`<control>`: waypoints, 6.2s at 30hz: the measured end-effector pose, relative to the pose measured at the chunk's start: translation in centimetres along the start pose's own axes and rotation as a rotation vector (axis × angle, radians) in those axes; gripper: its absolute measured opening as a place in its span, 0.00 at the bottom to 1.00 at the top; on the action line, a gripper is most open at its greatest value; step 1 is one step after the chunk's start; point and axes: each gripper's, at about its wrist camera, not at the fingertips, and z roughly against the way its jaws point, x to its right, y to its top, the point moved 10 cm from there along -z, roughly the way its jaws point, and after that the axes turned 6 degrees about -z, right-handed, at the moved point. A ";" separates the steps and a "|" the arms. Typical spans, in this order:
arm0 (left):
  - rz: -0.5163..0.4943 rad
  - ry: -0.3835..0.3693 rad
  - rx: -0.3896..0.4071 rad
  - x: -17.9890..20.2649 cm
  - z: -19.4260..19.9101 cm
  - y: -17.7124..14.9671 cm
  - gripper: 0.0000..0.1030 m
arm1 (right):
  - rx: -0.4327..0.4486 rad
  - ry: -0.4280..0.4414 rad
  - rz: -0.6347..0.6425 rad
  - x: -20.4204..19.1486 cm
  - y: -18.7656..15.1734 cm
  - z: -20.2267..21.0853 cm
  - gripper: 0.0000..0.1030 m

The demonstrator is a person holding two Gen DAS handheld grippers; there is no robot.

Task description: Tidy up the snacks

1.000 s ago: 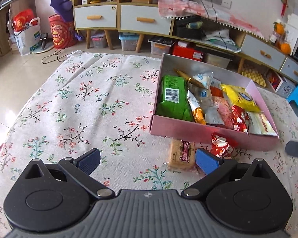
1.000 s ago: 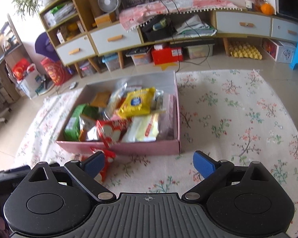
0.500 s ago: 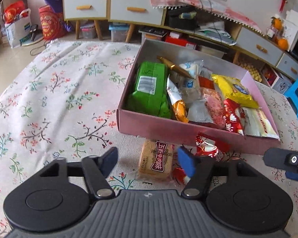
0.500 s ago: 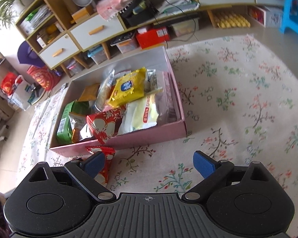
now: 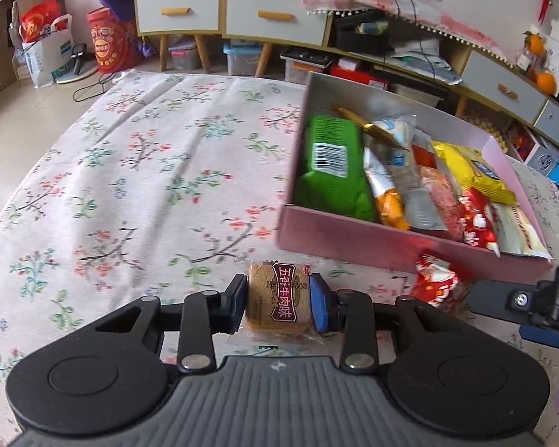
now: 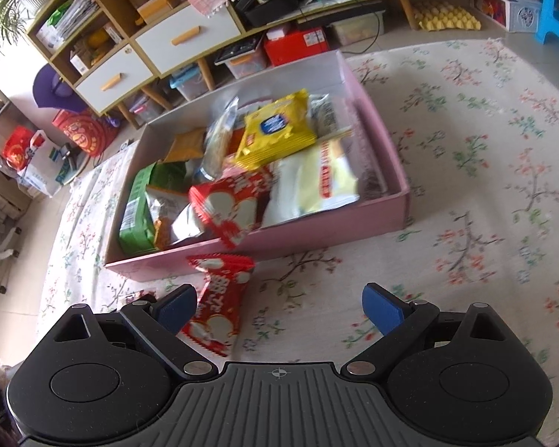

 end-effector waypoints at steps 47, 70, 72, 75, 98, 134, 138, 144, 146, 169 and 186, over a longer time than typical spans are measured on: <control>-0.009 -0.018 -0.015 -1.4 1.5 0.2 0.32 | -0.030 -0.052 0.044 -1.0 -0.2 0.0 0.24; -0.031 -0.101 0.084 2.1 3.9 2.6 0.31 | 0.089 -0.017 -0.078 6.2 4.9 6.1 0.24; -0.025 -0.117 0.093 2.8 4.0 3.2 0.31 | 0.096 -0.005 -0.094 6.4 5.4 6.3 0.24; -0.039 -0.130 0.102 3.9 3.5 4.4 0.31 | 0.105 0.005 -0.114 6.5 6.6 6.0 0.24; -0.046 -0.281 0.178 9.3 -3.3 9.8 0.32 | 0.182 0.187 0.003 2.2 15.4 -1.2 0.26; -0.133 -0.054 0.159 5.4 2.7 8.4 0.99 | 0.178 0.092 0.019 2.4 11.7 4.1 0.87; -0.133 -0.038 0.114 4.4 3.9 6.7 1.00 | 0.153 0.041 0.060 2.5 9.2 5.1 0.87; -0.124 0.010 0.046 3.3 5.3 3.5 1.00 | 0.120 -0.058 0.122 2.9 5.9 6.6 0.87; -0.121 0.036 0.021 2.9 6.0 2.4 1.00 | 0.100 -0.042 0.115 3.0 4.5 7.3 0.87; -0.096 0.053 -0.056 2.2 6.9 -5.0 1.00 | 0.112 -0.127 0.231 6.0 -2.9 8.5 0.94; -0.086 0.040 -0.071 3.0 7.2 -6.1 1.00 | 0.110 -0.150 0.255 6.2 -3.9 8.4 0.94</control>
